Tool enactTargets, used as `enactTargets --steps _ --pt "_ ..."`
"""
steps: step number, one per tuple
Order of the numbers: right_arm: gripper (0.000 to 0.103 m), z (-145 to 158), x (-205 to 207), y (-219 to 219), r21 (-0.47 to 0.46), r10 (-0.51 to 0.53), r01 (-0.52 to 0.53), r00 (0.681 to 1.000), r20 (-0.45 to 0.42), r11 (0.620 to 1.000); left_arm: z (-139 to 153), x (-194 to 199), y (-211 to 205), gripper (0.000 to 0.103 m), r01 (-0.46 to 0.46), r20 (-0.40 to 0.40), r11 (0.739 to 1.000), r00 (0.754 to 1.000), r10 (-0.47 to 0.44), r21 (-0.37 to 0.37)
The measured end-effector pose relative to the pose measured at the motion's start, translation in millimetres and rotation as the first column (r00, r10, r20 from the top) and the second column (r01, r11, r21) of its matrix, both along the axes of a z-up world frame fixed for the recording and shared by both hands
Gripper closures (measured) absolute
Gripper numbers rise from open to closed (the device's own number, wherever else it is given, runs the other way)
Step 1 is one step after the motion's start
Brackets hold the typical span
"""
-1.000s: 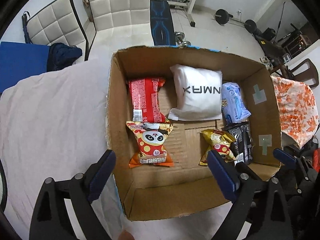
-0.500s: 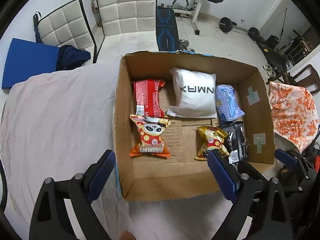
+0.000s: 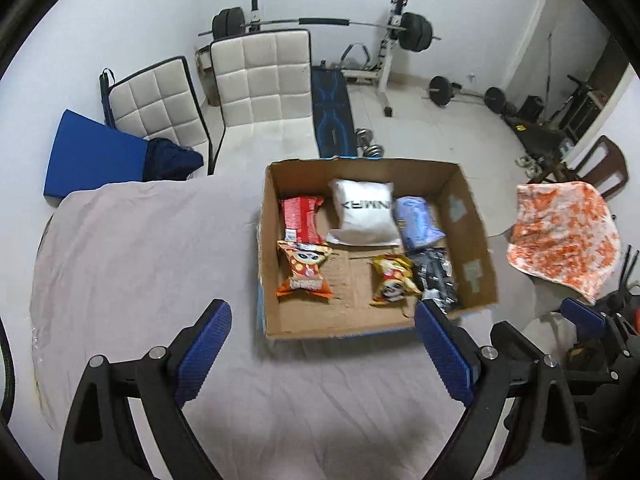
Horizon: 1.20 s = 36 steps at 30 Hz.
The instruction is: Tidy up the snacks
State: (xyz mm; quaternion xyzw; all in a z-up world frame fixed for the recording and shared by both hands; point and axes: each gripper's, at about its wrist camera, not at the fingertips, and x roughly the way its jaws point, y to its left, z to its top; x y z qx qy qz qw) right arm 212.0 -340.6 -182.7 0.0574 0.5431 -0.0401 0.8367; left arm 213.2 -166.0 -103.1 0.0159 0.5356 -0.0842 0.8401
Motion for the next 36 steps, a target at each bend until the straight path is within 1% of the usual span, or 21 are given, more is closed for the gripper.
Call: enactTargets --steps 6,10,14,17,27,31,36 --pt "0.0 48.9 -52.5 -0.5 0.023 -0.029 0.028 0.998 0.053 0.999 45.8 -42.6 9.4 0.009 0.009 0.051 1.0 0.999 -0.007 -0.023" --pt "0.0 82.7 -86.9 1.7 0.026 -0.031 0.029 0.996 0.082 0.999 74.9 -71.2 15.0 0.009 0.013 0.086 0.999 0.996 -0.01 -0.038" --pt "0.0 112.0 -116.9 9.9 0.02 -0.016 0.014 0.993 0.116 1.0 90.7 -96.6 19.8 0.009 0.014 0.095 0.998 0.995 -0.009 -0.059" --pt "0.0 133.1 -138.4 18.0 0.007 -0.004 0.003 0.989 0.145 1.0 99.2 -114.5 22.1 0.009 0.015 0.1 0.998 0.995 -0.009 -0.058" --pt "0.0 178.7 -182.1 31.7 -0.007 -0.006 0.008 0.979 0.203 1.0 124.8 -144.8 39.9 0.009 -0.02 0.156 0.999 0.987 0.026 -0.043" --pt "0.0 187.9 -187.9 32.3 -0.013 -0.014 0.017 0.976 0.219 1.0 129.7 -154.2 43.0 0.009 -0.024 0.172 0.999 0.985 0.028 -0.026" --pt "0.0 191.6 -187.3 33.1 -0.016 -0.011 0.015 0.974 0.228 1.0 133.2 -160.8 43.3 0.009 -0.017 0.183 1.0 0.983 0.019 -0.015"
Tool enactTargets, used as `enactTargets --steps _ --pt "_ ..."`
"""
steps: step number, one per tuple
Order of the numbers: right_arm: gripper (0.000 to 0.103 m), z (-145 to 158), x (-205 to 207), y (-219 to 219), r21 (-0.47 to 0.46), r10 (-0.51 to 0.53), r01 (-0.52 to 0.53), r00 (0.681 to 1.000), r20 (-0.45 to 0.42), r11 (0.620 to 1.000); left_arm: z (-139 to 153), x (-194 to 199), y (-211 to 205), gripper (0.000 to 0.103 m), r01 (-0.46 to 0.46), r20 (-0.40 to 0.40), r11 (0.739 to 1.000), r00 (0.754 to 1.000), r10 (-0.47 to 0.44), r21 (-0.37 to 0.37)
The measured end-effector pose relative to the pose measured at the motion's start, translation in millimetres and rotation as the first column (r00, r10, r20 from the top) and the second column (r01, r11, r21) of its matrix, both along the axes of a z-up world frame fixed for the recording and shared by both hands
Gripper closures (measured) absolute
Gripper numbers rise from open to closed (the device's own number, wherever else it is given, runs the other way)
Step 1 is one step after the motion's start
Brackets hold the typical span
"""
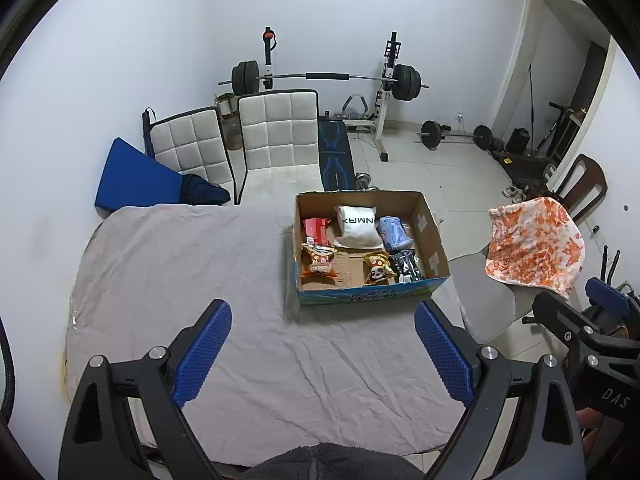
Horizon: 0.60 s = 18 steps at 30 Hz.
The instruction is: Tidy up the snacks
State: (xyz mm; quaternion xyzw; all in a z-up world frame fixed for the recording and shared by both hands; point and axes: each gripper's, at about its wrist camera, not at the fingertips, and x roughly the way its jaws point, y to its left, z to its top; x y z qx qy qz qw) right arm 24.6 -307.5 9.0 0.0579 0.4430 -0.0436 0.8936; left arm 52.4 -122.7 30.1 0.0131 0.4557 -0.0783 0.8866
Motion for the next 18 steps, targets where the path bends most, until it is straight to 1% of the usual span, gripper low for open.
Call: enactTargets --steps 12,18 --pt "0.0 4.3 -0.3 4.1 -0.017 -0.008 0.009 1.0 0.018 1.0 3.1 -6.5 3.8 0.009 -0.005 0.009 1.0 1.0 0.005 -0.001" --pt "0.0 3.8 -0.9 3.8 -0.014 -0.01 0.01 1.0 0.017 1.0 7.2 -8.3 7.5 0.009 -0.021 0.031 1.0 0.999 0.021 0.001"
